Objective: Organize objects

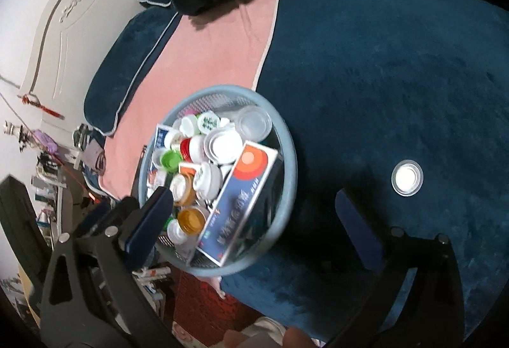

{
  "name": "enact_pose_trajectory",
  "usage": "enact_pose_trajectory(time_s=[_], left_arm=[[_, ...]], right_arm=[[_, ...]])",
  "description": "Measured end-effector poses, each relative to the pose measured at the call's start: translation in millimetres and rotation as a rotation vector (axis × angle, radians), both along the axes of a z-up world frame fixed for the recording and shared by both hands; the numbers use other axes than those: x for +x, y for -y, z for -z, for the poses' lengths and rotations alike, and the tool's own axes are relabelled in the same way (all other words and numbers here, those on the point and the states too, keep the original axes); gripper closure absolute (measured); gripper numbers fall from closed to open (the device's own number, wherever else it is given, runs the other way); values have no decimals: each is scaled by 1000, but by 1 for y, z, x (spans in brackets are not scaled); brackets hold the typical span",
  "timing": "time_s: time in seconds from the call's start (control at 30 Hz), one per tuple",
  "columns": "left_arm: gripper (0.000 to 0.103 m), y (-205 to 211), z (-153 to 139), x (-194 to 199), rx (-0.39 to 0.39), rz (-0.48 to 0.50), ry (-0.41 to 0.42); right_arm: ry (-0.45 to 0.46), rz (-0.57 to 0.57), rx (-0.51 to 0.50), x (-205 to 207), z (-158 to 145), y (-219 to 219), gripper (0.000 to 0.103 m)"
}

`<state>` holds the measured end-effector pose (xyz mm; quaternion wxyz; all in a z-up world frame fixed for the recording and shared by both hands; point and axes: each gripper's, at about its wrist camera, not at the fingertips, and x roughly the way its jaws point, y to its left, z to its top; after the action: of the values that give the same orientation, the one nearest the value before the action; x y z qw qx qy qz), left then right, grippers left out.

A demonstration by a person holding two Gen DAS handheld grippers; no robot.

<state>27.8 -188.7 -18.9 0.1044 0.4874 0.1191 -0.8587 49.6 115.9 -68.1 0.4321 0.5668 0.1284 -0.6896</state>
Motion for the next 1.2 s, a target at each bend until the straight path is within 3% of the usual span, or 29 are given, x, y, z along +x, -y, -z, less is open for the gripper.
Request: enact_pose_trajectory(time_s=[0.1,0.13,0.53,0.83,0.93,1.03,1.1,1.13,1.2], left_arm=[[1,0,-1,0,2,-10,4],[1,0,-2,0,4,-11,4],[1,-22,-2,-7,-33,46,22],[1,-20,1,-7,-20,44,38],[1,-16,3,-6,-20,36,48],[1,-10,7,-5,-10,24,60],[1,-6,7,-4,-3,13,62],[1,-4,7,-4,1,8,61],[1,-1,7,-4,11,-3,60]], right_arm=[[-6,-21,1,-1,-2,-7,0],[-14,-107,-3,1,-2,-8,0],[-25,-58,10,-32,-1,-43,0],[-69,-248,258,4,78,-53,2],[-74,-300,285,16,93,-47,24],[-72,-328,329,21,110,-42,39],[-99,-323,357,21,118,-42,65],[-118,-315,358,20,117,-44,73],[-84,-291,321,14,108,-46,73]])
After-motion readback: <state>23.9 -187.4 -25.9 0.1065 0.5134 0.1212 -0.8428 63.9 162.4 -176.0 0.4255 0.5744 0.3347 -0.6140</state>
